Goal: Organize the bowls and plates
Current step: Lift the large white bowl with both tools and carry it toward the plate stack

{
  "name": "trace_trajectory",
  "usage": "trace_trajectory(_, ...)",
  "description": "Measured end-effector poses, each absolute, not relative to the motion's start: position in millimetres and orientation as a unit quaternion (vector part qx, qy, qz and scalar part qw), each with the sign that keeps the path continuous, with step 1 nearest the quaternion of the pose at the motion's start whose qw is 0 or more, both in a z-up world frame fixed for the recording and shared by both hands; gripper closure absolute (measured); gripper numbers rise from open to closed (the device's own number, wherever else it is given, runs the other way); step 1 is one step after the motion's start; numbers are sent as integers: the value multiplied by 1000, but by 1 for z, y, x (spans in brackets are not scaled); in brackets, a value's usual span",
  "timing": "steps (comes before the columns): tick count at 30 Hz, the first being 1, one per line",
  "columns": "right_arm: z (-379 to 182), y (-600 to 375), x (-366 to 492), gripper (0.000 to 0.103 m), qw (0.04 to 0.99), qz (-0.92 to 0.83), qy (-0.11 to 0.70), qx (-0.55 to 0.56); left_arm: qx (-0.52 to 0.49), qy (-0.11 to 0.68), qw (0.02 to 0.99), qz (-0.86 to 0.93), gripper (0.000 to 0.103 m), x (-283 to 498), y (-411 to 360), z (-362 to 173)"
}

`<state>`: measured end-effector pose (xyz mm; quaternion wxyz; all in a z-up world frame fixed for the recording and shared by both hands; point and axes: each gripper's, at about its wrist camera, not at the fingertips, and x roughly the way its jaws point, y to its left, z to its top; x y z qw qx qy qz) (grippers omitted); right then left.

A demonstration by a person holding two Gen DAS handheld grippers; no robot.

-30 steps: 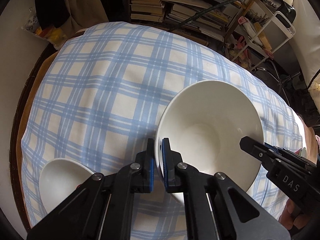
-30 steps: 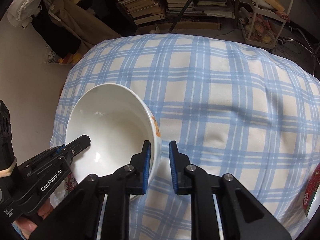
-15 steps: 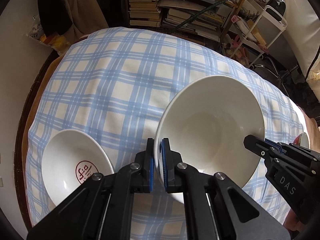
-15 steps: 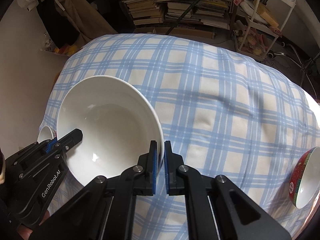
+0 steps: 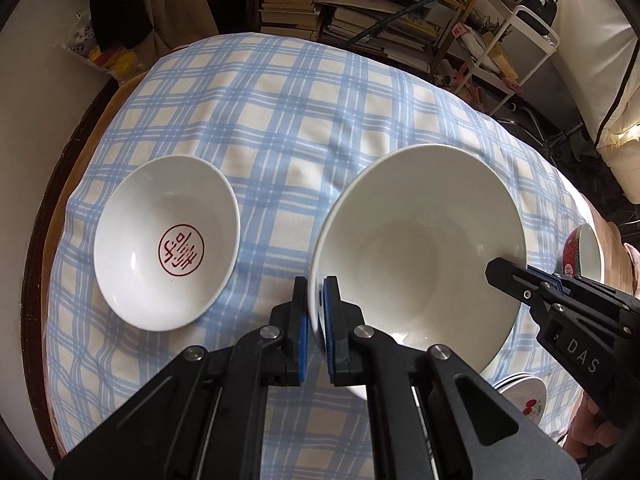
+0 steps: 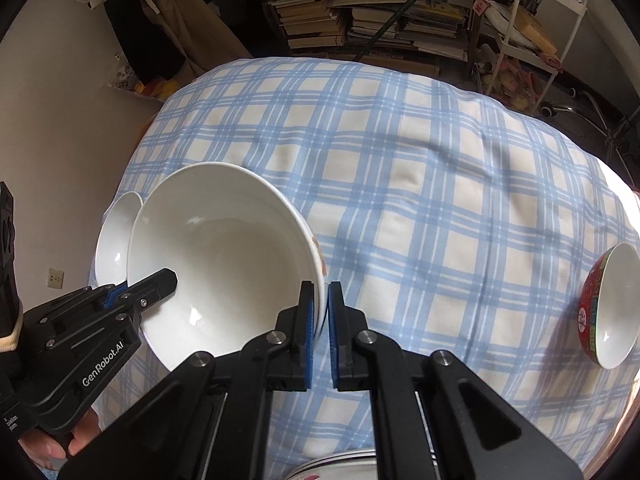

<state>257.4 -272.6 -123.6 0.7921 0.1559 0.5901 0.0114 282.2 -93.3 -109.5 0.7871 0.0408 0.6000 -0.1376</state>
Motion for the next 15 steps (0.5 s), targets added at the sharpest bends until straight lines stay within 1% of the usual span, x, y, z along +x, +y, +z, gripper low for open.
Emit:
trace_trajectory(7, -118, -263, 223, 95, 787, 26, 590, 177, 33, 605, 783, -143, 95, 247, -74, -101)
trace_trajectory(10, -115, -251, 204, 95, 794, 33, 585, 160, 47, 609, 780, -136, 95, 227, -68, -105)
trace_trajectory(15, -116, -236, 183, 95, 796, 39, 587, 143, 38, 616, 776, -129, 95, 202, -54, -111)
